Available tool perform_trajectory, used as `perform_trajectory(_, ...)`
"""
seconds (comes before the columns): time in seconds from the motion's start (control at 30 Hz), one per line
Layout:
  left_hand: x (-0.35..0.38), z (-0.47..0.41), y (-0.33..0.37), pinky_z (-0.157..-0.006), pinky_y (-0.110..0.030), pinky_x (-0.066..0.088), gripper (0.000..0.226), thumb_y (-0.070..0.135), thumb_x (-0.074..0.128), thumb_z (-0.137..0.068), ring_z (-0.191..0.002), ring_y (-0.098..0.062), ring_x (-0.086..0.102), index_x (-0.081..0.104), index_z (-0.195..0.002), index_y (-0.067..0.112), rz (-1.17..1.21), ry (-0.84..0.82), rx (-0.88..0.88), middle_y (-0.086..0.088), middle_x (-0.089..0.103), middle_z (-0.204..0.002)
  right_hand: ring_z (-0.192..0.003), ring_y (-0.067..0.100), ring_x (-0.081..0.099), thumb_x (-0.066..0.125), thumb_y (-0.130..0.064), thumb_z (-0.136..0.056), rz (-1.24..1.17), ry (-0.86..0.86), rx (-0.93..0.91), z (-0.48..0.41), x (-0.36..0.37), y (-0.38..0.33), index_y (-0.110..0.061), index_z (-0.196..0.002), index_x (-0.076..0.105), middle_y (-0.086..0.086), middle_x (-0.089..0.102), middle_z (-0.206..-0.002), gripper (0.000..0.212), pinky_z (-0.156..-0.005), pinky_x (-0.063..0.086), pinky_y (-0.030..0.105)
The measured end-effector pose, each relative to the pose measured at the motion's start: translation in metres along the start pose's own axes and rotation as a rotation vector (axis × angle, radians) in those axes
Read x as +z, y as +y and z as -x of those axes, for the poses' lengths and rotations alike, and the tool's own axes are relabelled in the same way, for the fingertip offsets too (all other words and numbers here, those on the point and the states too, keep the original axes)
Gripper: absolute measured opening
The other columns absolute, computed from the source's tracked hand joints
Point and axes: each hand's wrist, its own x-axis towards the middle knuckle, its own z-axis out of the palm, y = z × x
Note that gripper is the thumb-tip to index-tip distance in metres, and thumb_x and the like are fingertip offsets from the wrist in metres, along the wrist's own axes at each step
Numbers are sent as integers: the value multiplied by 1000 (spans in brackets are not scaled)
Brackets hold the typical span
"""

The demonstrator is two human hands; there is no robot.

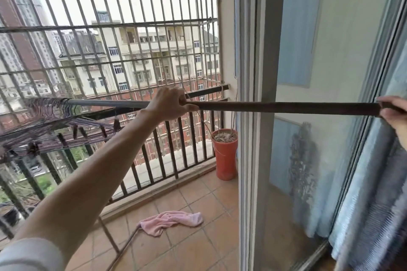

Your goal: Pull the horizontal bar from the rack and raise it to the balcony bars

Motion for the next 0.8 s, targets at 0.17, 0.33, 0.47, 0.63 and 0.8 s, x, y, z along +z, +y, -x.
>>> perform_trajectory(0.17,-2,5,8,-64,-35,54,44,53,69,-79,-67,-20,61,65,-93,12,30,-47,-77,-1,64,-76,-97,24,67,50,-82,-74,16,-3,53,4,-16,-12,-53,-107,65,-1,72,-108,47,-97,50,42)
perform_trajectory(0.33,12,60,61,-91,-20,46,44,25,77,-79,-97,-23,65,62,-113,0,183,379,-92,-16,68,-111,-77,2,66,57,-61,-77,24,9,-48,15,-25,-38,-67,-105,61,-11,73,-95,28,-72,48,13)
perform_trajectory(0.47,46,134,132,-82,-6,35,45,37,74,-81,-95,-5,56,63,-113,7,278,339,-215,-8,68,-113,-64,-19,55,67,-39,-84,-64,46,-91,24,-27,-46,-43,-118,66,-14,68,-87,34,-61,39,-3)
perform_trajectory(0.63,87,191,205,-72,-16,53,42,49,67,-77,-82,3,67,67,-104,17,679,243,-461,10,72,-98,-72,-6,59,62,-50,-85,-171,72,-63,26,-17,-36,-51,-115,64,-33,63,-77,30,-71,47,13)
perform_trajectory(0.8,130,195,252,-69,-11,50,46,58,64,-78,-85,2,68,68,-105,21,884,196,-562,10,73,-96,-106,3,66,60,-69,-81,-291,23,-66,18,-12,-6,-54,-114,65,-17,73,-106,37,-102,50,37)
